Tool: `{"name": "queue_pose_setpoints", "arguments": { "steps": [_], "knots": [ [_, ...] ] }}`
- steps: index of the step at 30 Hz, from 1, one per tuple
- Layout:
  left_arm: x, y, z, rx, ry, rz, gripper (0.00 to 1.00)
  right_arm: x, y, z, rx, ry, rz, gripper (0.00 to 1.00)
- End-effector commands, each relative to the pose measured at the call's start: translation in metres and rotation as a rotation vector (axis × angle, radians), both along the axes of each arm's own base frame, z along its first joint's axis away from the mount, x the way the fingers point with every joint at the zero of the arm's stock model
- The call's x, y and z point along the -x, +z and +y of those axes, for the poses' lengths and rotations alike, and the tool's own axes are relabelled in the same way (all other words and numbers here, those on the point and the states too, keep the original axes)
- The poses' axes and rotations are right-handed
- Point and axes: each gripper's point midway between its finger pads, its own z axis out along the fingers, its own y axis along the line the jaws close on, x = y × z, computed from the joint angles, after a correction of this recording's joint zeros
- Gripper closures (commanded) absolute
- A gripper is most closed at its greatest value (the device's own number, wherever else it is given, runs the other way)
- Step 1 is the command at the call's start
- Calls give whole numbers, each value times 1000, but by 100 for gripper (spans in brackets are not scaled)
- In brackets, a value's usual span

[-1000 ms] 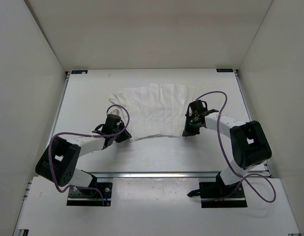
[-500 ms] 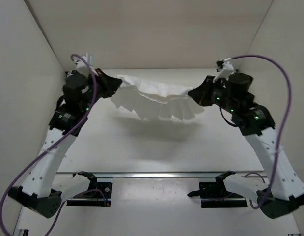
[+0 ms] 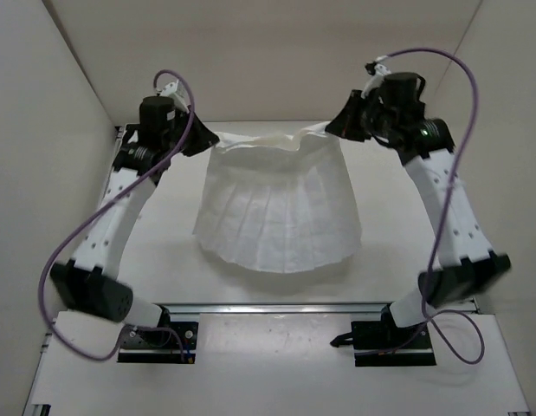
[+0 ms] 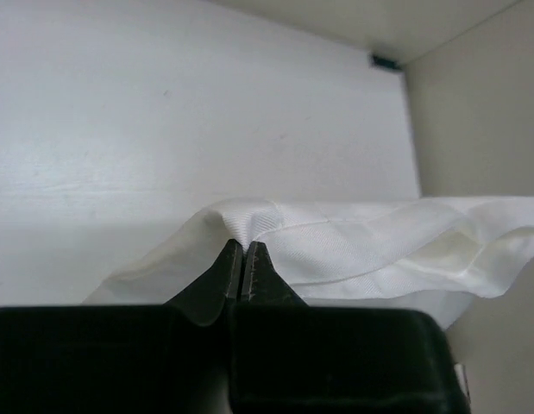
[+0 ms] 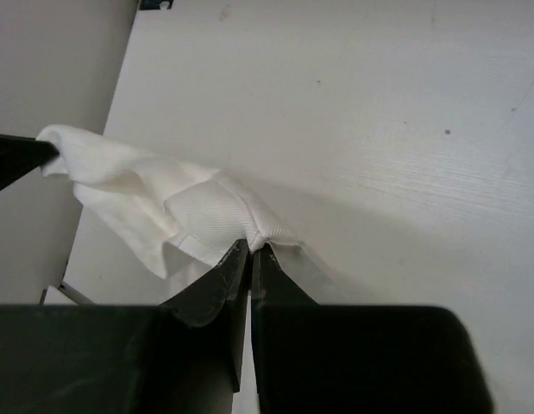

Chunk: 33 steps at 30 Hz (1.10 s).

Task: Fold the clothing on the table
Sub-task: Flatten the skirt out

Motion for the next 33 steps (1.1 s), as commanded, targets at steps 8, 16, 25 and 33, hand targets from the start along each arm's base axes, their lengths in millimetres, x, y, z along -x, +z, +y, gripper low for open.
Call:
{"name": "queue_pose_setpoints", "arguments": {
  "steps": [8,16,25,33],
  "knots": [
    [-79,74,28,-59,38,-72,100,-69,54,-1,-11,-21,-108,100],
    [-15,-106,12,-37,9,163,100,-58,-129,-4,27,-13,206,100],
    [105,-282,1,-83,-78,450,56,67,-305,-2,149,-28,559,82],
    [155,-286,16,-212,-70,390,40,108,-326,-18,412,-15,484,52]
  ]
}}
